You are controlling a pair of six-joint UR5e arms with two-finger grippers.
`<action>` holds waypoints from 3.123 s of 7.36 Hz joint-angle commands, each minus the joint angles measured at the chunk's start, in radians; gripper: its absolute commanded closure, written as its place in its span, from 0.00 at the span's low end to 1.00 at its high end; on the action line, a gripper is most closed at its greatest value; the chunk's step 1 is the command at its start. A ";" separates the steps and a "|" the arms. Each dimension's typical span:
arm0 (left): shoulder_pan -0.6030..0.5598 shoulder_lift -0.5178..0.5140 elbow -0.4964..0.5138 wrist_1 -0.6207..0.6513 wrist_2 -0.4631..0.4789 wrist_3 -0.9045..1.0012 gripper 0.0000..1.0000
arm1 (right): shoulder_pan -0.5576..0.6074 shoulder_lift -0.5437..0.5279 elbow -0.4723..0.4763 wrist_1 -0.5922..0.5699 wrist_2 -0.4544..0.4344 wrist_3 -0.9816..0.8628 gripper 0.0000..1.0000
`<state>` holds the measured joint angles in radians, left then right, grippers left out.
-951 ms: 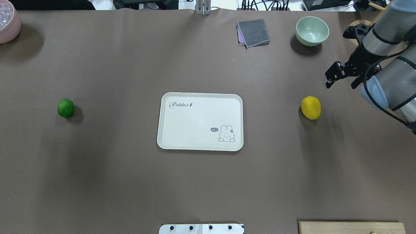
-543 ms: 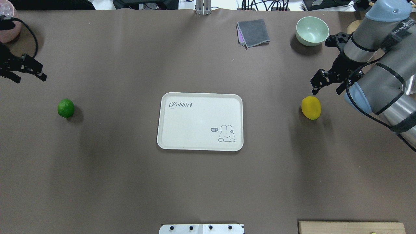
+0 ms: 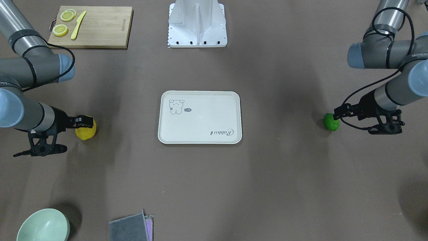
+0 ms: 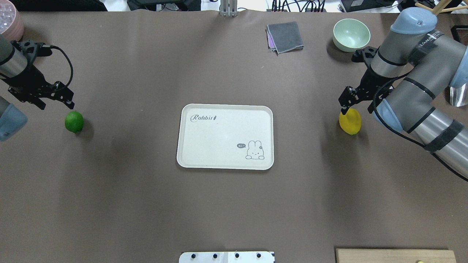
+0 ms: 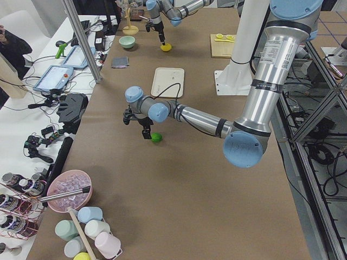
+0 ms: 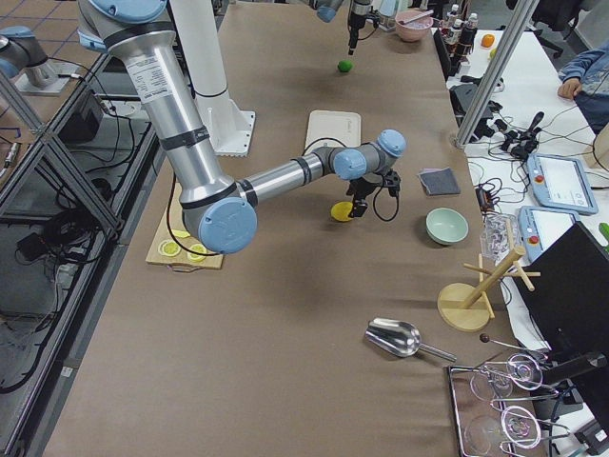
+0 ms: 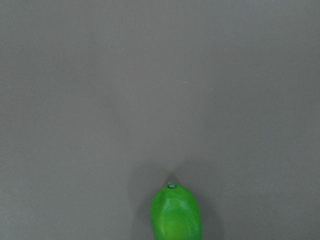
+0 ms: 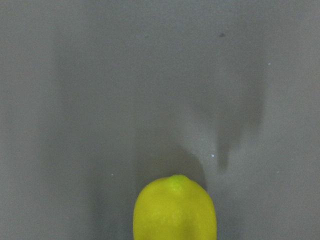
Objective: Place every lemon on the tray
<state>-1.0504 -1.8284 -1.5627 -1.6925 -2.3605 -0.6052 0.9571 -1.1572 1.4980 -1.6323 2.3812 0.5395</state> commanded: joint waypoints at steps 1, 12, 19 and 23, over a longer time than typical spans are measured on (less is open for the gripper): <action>0.024 -0.024 0.044 0.001 0.000 -0.004 0.02 | -0.021 0.007 -0.027 0.005 -0.005 -0.006 0.06; 0.058 -0.068 0.145 -0.006 -0.077 0.001 1.00 | -0.008 0.109 -0.048 0.040 0.108 0.159 0.64; 0.148 -0.311 0.064 -0.021 -0.206 -0.005 1.00 | -0.181 0.272 -0.091 0.178 0.081 0.324 0.64; 0.282 -0.440 0.261 -0.319 -0.197 -0.224 1.00 | -0.228 0.332 -0.203 0.279 0.026 0.324 0.64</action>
<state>-0.7943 -2.2346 -1.3817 -1.8850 -2.5592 -0.7407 0.7398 -0.8342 1.3094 -1.3660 2.4196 0.8637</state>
